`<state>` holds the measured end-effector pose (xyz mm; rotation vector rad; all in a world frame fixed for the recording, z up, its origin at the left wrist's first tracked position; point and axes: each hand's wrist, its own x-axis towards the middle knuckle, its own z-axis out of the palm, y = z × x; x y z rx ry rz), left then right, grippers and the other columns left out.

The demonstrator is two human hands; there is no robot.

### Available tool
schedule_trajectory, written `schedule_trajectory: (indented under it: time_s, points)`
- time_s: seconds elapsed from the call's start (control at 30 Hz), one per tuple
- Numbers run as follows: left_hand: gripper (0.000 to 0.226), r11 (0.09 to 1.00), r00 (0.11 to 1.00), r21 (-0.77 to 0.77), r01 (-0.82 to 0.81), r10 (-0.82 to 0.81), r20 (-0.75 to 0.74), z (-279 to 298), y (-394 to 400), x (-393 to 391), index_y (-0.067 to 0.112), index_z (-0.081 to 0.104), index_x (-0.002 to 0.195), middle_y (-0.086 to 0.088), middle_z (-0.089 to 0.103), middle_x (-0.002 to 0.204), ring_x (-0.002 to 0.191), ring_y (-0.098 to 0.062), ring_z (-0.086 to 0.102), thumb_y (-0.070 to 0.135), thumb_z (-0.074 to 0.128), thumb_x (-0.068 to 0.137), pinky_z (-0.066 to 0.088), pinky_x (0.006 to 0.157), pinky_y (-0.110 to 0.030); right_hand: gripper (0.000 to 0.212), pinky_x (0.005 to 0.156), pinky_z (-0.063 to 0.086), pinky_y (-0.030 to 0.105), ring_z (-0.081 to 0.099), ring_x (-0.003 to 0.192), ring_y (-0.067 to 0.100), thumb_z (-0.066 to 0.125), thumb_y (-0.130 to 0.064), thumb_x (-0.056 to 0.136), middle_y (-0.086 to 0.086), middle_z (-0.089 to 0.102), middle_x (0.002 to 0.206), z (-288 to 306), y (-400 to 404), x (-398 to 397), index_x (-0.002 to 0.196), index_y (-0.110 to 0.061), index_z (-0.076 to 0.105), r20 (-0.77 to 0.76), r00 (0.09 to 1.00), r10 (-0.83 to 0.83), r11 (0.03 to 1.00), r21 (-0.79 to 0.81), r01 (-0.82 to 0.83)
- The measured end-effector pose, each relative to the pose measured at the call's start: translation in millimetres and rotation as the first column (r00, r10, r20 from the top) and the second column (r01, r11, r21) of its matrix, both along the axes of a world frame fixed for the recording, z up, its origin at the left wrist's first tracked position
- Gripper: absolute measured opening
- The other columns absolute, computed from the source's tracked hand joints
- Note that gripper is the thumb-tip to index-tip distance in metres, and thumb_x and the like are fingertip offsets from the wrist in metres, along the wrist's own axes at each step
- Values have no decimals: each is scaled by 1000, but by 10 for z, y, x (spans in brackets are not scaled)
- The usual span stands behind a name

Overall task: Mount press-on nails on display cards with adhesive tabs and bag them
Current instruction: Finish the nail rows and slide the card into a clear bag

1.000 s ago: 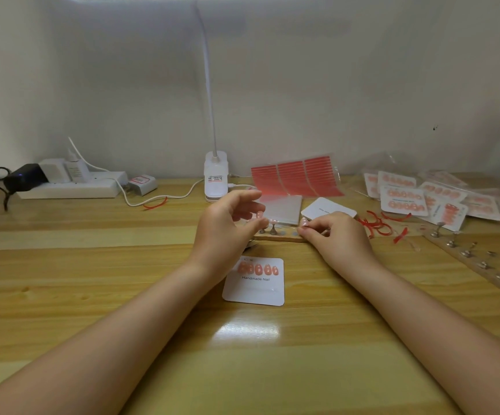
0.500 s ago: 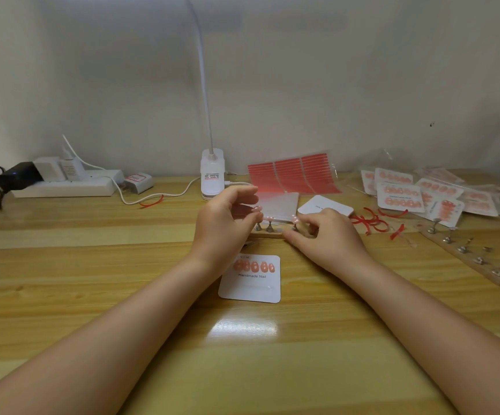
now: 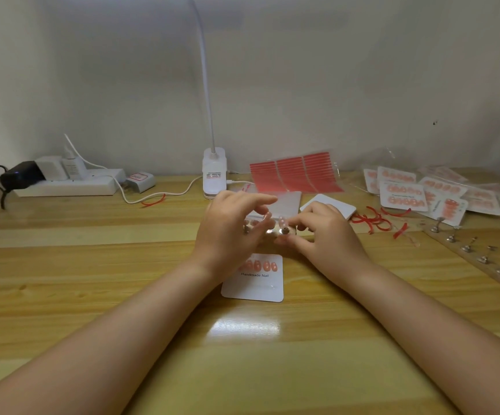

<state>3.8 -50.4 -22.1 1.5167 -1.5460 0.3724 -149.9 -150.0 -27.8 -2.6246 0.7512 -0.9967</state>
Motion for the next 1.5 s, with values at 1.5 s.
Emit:
schedule_trajectory:
  time_s: [1.5]
  points:
    - [29, 877, 965, 410, -249, 259, 33, 443, 153, 122, 14, 72, 105, -2, 73, 90, 83, -19, 67, 36, 54, 98, 55, 76, -41, 21, 89, 36, 32, 55, 94, 18, 67, -43, 85, -4, 69, 89, -41, -44, 31, 94, -27, 77, -68, 997, -19, 989, 143, 29]
